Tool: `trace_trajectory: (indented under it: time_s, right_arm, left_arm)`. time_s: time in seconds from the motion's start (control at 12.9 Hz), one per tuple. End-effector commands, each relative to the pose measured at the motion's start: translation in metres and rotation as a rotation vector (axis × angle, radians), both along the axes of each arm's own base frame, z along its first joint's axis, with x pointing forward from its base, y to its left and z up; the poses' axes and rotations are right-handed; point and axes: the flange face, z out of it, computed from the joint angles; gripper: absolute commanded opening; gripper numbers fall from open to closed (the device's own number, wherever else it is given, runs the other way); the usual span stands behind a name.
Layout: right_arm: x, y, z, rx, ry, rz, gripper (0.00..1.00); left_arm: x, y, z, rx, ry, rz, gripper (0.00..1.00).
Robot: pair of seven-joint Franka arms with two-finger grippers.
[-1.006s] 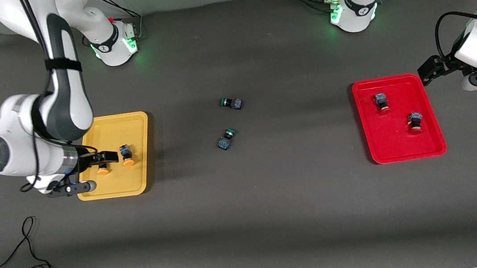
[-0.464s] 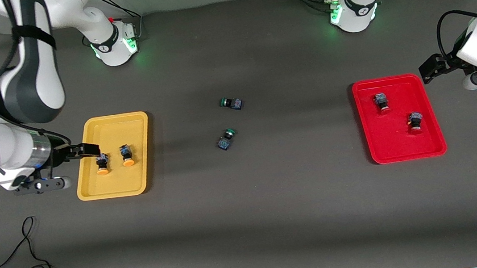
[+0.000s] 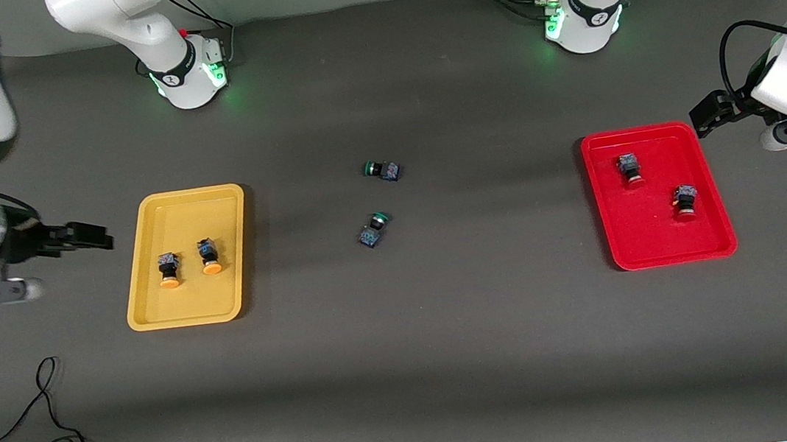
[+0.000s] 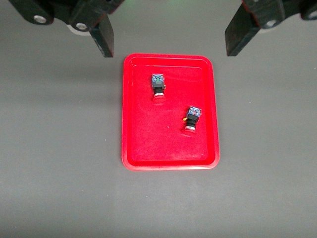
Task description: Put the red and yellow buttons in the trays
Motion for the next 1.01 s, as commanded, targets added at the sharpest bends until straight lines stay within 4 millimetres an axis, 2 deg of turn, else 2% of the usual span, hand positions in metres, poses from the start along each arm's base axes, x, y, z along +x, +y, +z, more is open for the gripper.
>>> trace_trajectory:
  time_s: [0.0,0.31,0.7,0.93]
  right_arm:
    - [-0.02,-0.017,0.021,-0.029,-0.025,-0.023,1.0]
    - [-0.03,-0.017,0.039,-0.036,-0.054,-0.026,1.0]
    - [-0.034,-0.022,0.04,-0.038,-0.054,-0.04,1.0]
    - [-0.034,-0.023,0.041,-0.04,-0.055,-0.043,1.0]
  left_arm:
    - [0.001,0.001,0.005,0.014,0.01,-0.002,1.0]
    - [0.001,0.001,0.003,0.015,0.021,0.004,1.0]
    - [0.001,0.003,0.002,0.014,0.024,0.0,1.0]
    - [0.002,0.003,0.01,0.013,0.005,0.0,1.0]
